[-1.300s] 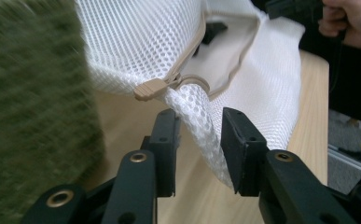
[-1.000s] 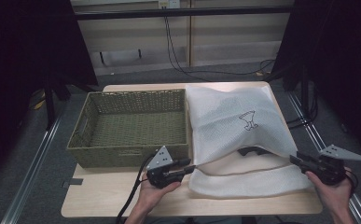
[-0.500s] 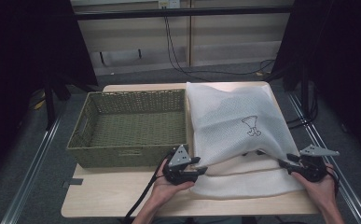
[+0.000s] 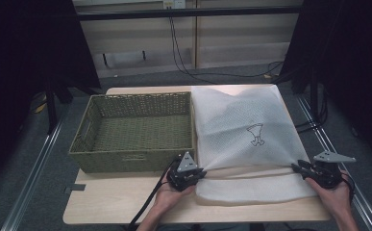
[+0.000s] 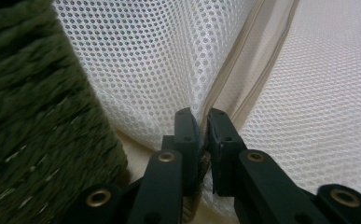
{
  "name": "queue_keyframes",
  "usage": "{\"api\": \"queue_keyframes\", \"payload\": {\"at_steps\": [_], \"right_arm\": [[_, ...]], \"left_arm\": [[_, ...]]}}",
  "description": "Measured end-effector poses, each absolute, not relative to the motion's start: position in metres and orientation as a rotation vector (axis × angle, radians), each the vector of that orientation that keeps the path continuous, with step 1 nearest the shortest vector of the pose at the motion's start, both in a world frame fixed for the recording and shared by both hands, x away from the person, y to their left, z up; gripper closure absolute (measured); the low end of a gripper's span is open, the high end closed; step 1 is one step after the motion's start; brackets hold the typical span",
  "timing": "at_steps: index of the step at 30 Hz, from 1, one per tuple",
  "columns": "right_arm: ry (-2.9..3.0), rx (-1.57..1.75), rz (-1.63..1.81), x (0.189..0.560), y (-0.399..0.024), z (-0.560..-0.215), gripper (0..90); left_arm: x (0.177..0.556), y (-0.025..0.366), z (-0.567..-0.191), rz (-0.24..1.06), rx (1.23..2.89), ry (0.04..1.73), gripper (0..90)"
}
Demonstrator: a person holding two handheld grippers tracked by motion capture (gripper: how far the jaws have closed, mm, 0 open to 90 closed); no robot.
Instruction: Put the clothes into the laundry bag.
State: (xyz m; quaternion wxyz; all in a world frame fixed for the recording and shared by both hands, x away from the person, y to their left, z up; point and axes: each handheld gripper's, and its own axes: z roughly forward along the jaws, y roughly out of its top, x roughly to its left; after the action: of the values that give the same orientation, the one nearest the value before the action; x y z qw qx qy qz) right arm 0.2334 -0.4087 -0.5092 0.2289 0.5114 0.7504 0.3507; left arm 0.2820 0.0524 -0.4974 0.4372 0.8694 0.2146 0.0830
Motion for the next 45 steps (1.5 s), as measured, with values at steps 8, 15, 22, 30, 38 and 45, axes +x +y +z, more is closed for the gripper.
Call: {"api": "queue_keyframes", "payload": {"at_steps": [8, 15, 22, 30, 38, 45], "right_arm": [[2.098, 1.383, 0.982, 0.221, -0.404, -0.508, 65.0], [2.121, 1.372, 0.994, 0.212, -0.395, -0.507, 61.1], [2.082, 1.366, 1.055, 0.207, -0.383, -0.494, 42.7], [2.015, 1.311, 1.18, 0.205, -0.373, -0.47, 34.8], [1.942, 1.27, 1.284, 0.198, -0.365, -0.451, 28.5], [1.893, 1.24, 1.327, 0.191, -0.361, -0.439, 26.2]], "left_arm": [[0.282, 0.061, -0.504, 0.19, 2.199, 0.555, 83.5], [0.285, 0.07, -0.506, 0.173, 2.168, 0.585, 81.9], [0.281, 0.079, -0.499, 0.144, 2.105, 0.557, 71.7], [0.278, 0.094, -0.475, 0.162, 2.0, 0.574, 42.6], [0.271, 0.096, -0.436, 0.224, 1.946, 0.48, 25.2], [0.292, 0.094, -0.398, 0.382, 1.921, 0.544, 16.8]]}}
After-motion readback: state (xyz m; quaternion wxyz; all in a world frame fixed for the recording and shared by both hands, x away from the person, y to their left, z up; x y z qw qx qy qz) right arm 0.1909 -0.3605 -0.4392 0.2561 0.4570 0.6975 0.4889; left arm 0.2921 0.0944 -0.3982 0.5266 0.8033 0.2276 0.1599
